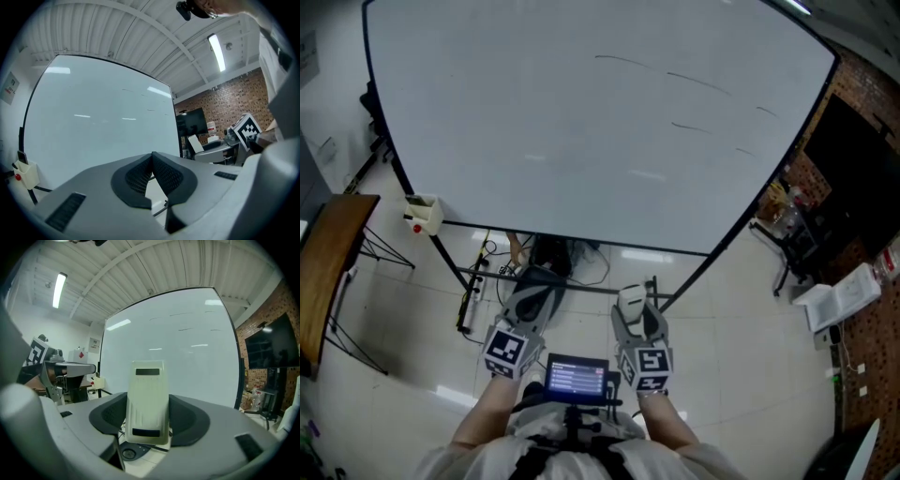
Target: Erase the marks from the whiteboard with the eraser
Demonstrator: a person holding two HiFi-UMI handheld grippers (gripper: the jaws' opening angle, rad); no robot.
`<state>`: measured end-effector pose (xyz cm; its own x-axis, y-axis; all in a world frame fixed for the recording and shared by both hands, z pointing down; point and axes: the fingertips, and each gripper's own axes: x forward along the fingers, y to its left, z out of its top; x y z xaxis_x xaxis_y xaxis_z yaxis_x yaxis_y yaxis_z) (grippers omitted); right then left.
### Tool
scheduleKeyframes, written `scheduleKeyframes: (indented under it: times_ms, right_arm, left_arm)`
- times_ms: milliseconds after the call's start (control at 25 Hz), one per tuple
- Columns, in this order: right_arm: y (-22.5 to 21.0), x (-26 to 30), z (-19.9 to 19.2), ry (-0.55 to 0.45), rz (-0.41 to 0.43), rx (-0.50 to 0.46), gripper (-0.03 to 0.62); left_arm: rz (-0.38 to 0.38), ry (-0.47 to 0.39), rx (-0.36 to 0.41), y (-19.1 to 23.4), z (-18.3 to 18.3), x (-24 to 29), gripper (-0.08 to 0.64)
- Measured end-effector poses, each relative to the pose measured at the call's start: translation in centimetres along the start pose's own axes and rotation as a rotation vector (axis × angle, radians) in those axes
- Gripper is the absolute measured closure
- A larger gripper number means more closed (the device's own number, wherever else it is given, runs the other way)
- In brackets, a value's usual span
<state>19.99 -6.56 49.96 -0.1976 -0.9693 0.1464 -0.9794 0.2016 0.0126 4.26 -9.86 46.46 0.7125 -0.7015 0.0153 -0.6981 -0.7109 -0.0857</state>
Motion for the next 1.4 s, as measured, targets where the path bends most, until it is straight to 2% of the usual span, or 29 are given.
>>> scheduleKeyframes:
  times_ms: [280, 640, 1040, 1400]
  right_arm:
    - [0.8, -0.6, 1.5, -0.026, 0.033, -0.046, 0.334]
    - [1.1, 0.3, 1.9, -0.018, 0.012, -0.012, 0.334]
    - [3.7, 1.7, 2.0, -0.006, 0.023, 0.014, 0.336]
    - [5.2, 2.2, 2.1, 0.015, 0.035, 0.015, 0.336]
  left_arm:
    - [0.0, -0.001, -0.01, -0.8, 0.6, 0.0, 0.554]
    - [-0.035, -0.014, -0.003, 0.8, 1.0, 0.6, 0.554]
    - [-0.003, -0.039, 0.018, 4.4, 1.3, -1.0, 0.554]
    - [0.034, -0.023, -0.029, 6.0, 0.4, -2.5, 0.554]
